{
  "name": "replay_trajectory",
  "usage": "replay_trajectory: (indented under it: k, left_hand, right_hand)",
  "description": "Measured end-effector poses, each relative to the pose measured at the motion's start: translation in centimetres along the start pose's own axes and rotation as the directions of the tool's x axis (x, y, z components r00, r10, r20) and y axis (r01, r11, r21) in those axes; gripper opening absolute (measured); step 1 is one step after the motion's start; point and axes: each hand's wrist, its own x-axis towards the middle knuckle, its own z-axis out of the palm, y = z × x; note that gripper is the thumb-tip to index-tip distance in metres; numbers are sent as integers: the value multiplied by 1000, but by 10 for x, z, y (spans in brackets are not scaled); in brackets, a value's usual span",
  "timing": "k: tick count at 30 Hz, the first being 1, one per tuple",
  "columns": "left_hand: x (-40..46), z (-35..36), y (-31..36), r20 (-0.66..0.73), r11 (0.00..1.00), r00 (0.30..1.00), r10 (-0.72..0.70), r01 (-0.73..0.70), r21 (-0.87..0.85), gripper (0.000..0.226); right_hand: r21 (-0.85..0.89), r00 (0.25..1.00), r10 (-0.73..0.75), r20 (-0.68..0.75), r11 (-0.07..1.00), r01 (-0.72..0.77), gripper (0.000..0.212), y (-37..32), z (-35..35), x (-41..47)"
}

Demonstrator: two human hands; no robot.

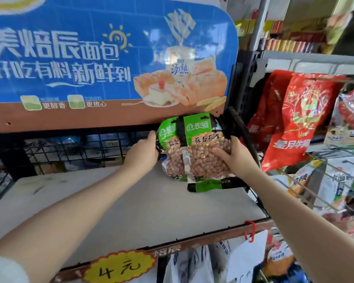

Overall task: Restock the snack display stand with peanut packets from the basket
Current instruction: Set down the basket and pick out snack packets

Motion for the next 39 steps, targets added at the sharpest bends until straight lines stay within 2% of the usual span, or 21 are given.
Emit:
replay_trajectory:
  k: [2,4,8,12,14,16,18,21,23,25,27,29,31,32,34,35,37,39]
  left_hand:
    - [10,-2,14,23,996,1000,-21,18,91,35]
    - [21,-1,22,38,984,999,-10,3,177,36]
    - [26,4,20,24,952,1000,17,-24,305,44]
    - [0,-6,4,17,884,998,66,-66,462,52]
    - [-16,-16,8,35,873,985,168,-165,460,40]
    - [-36,-25,24,18,864,933,360,-340,370,24]
    - [-55,-28,47,-52,785,825,562,-512,348,18]
    - [-84,-29,96,-93,691,714,694,-625,362,10]
    - [-106,-22,134,-79,633,654,752,-685,360,6]
    - [-132,-5,175,-52,584,608,792,-729,356,5]
    - [-162,24,217,-11,531,548,837,-807,257,7]
    - [-197,62,260,88,465,479,873,-874,143,9]
    - [-237,101,303,236,419,425,874,-905,77,13]
    - [-257,122,323,302,422,420,856,-905,61,15]
    - [-297,169,358,510,492,416,753,-871,-16,14]
    - [-315,199,372,609,509,384,694,-860,-37,16]
    - [-351,248,394,719,509,301,626,-856,-85,20]
    - [-387,291,408,810,530,230,540,-840,-114,21]
  right_hand:
    - [-76,998,50,-31,996,-52,65,-4,6,2]
    - [-244,996,88,-35,965,-93,67,-4,13,1]
    - [-498,998,39,-56,865,-62,63,-3,24,-1]
    - [-549,999,-2,-45,835,-24,52,-4,20,-13]
    - [-549,997,-51,-51,836,14,46,-8,9,-24]
    - [-520,992,-114,-44,851,75,41,-9,-6,-39]
    - [-466,981,-181,-67,875,130,34,-6,-24,-60]
    - [-486,954,-275,-117,854,187,25,13,-58,-108]
    - [-536,948,-282,-150,828,162,24,39,-83,-148]
    - [-571,973,-173,-154,819,55,26,76,-107,-190]
    - [-604,993,62,-102,789,-111,26,123,-128,-236]
    - [-627,961,269,-58,740,-245,26,175,-146,-286]
    - [-641,903,430,-24,686,-344,28,220,-163,-339]
    - [-639,870,492,-12,665,-385,28,241,-169,-366]
    - [-621,804,594,7,633,-463,28,282,-179,-418]
    - [-613,771,637,16,615,-496,27,302,-183,-442]
    - [-588,690,723,34,572,-571,25,342,-186,-486]
    - [-538,565,824,50,499,-679,25,379,-179,-526]
